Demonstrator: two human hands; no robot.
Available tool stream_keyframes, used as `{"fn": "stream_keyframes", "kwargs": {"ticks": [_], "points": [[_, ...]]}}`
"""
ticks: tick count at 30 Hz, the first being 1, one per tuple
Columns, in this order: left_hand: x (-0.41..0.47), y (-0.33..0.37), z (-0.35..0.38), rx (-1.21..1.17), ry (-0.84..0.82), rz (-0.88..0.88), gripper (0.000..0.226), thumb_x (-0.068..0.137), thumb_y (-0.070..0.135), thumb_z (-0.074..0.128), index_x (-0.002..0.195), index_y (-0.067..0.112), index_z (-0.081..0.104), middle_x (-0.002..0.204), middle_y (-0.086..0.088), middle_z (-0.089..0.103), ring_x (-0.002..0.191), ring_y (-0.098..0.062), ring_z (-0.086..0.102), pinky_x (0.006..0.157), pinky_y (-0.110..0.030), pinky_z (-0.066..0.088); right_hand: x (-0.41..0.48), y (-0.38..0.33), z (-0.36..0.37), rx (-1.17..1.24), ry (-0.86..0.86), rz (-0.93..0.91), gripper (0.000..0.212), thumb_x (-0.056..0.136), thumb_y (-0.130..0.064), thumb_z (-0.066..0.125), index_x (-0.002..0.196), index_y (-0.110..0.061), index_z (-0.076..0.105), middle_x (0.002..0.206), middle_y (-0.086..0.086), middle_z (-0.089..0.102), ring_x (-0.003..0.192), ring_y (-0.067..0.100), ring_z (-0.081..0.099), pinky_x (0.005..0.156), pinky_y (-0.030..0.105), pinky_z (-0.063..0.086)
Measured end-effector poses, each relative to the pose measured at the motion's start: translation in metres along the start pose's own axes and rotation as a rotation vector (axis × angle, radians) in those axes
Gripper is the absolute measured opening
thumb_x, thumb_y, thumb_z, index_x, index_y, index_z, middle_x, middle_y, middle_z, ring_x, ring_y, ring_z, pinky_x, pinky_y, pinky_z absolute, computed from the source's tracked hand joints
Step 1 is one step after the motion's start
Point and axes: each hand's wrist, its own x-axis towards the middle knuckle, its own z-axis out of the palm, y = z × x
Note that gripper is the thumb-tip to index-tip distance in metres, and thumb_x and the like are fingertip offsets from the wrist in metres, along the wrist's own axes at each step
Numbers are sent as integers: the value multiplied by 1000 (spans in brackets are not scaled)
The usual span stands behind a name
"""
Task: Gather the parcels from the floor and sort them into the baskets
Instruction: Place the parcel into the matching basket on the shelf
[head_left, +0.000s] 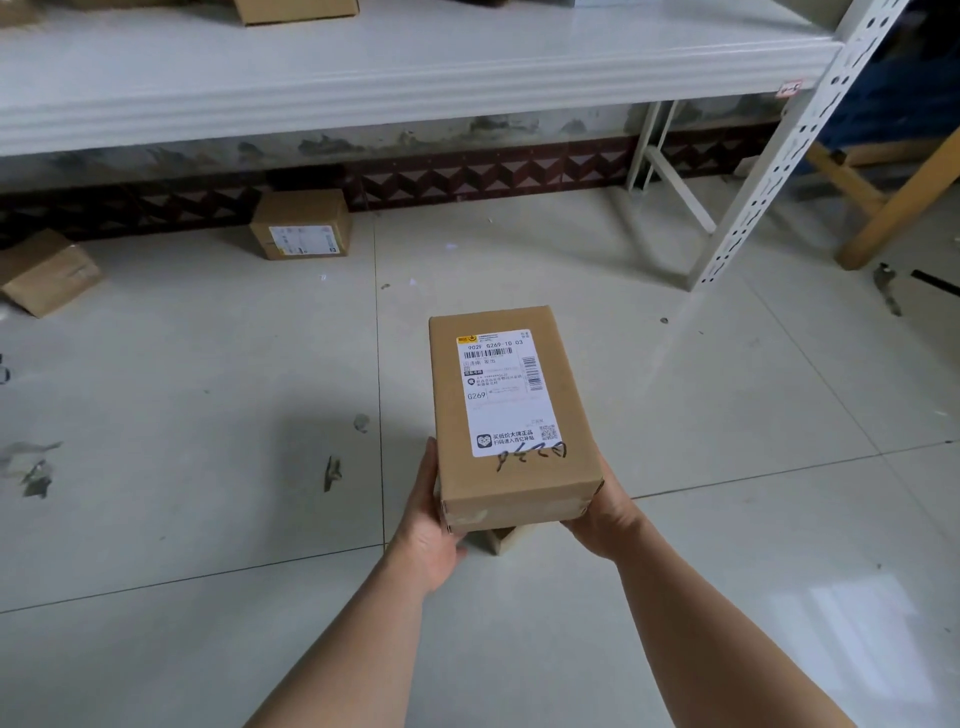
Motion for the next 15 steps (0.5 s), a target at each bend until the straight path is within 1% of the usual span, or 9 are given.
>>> {"fn": "stream_keyframes", "kwargs": {"ticks": [1, 2, 3, 5, 7, 9, 11, 12, 15], "points": [[0, -1, 2, -8, -3, 11, 60, 89, 69, 21, 97, 37, 72, 99, 9, 75, 111, -17, 59, 92, -40, 35, 1, 0, 1, 4, 0, 12, 45, 108, -28, 20, 128, -28, 60, 123, 3, 68, 110, 21, 63, 87, 39, 45], [-1, -1, 3, -13, -4, 18, 59, 91, 65, 21, 94, 36, 72, 94, 9, 76, 102, -17, 62, 82, -35, 38, 2, 2, 1, 4, 4, 23, 45, 108, -30, 20, 127, -29, 61, 122, 2, 68, 109, 20, 62, 87, 39, 45], [0, -2, 4, -27, -1, 27, 58, 92, 62, 22, 88, 34, 74, 89, 8, 76, 94, -18, 63, 77, -32, 39, 4, 3, 2, 0, 10, 36, 44, 108, -31, 21, 127, -30, 61, 121, 1, 69, 109, 20, 62, 88, 39, 44], [3, -4, 3, -74, -27, 58, 57, 94, 55, 27, 76, 33, 77, 83, 4, 74, 84, -23, 61, 84, -36, 39, 5, 4, 3, -21, 22, 50, 42, 107, -34, 23, 127, -31, 60, 120, -1, 69, 109, 20, 60, 87, 39, 42], [3, -4, 1, -104, -40, 74, 55, 96, 50, 29, 77, 33, 78, 87, 3, 75, 85, -24, 63, 91, -42, 40, 2, 2, 6, -41, 23, 41, 43, 107, -34, 22, 125, -33, 61, 119, -3, 69, 108, 18, 60, 85, 37, 43], [2, -3, 0, -136, -51, 68, 50, 97, 47, 30, 89, 34, 77, 99, 2, 75, 96, -26, 64, 95, -43, 42, -3, -3, 8, -52, 6, 17, 45, 108, -33, 20, 126, -34, 60, 122, -2, 68, 113, 18, 61, 91, 41, 45], [0, 1, 1, -151, -73, 69, 46, 97, 46, 30, 106, 33, 73, 112, 0, 72, 110, -28, 62, 101, -47, 41, -10, -12, 11, -66, -20, -28, 46, 109, -28, 17, 130, -30, 58, 127, 2, 66, 120, 22, 59, 100, 48, 43], [-2, 4, 3, -155, -88, 67, 45, 97, 45, 30, 108, 32, 72, 114, 0, 72, 113, -28, 60, 104, -46, 39, -13, -18, 12, -76, -29, -53, 47, 109, -25, 16, 132, -28, 58, 129, 3, 65, 122, 24, 58, 104, 51, 41], [-15, 20, 11, -140, -86, 38, 44, 93, 42, 32, 93, 35, 75, 101, 8, 74, 109, -21, 59, 104, -40, 32, -27, -46, 20, -101, -33, -102, 50, 109, -20, 14, 131, -24, 59, 128, 6, 65, 122, 24, 58, 108, 55, 39]]}}
